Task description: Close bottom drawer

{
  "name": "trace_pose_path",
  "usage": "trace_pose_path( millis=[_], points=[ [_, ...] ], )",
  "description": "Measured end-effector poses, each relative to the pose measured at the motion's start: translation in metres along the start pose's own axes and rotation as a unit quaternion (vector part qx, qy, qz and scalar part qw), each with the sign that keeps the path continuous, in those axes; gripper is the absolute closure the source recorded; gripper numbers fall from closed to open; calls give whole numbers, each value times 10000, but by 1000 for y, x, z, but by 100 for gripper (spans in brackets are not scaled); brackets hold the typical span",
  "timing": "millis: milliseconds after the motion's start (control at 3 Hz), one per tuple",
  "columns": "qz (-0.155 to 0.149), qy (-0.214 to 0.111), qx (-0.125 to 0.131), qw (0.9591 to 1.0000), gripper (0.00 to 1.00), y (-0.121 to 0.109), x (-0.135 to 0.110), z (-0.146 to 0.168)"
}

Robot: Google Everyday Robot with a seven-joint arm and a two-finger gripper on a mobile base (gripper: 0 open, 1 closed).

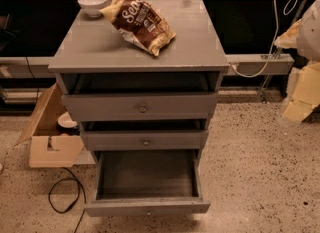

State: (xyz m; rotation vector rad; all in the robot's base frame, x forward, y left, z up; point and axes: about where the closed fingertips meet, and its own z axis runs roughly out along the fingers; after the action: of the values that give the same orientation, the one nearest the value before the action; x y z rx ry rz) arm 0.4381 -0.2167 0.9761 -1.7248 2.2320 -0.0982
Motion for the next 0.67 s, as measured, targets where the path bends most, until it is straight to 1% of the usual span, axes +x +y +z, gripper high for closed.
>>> trace_pose_path(
  millis=[333, 667],
  points=[
    [0, 0, -1, 10000, 0, 0, 0, 0],
    [33, -6, -348, 9994, 0, 13, 6, 29]
  ],
)
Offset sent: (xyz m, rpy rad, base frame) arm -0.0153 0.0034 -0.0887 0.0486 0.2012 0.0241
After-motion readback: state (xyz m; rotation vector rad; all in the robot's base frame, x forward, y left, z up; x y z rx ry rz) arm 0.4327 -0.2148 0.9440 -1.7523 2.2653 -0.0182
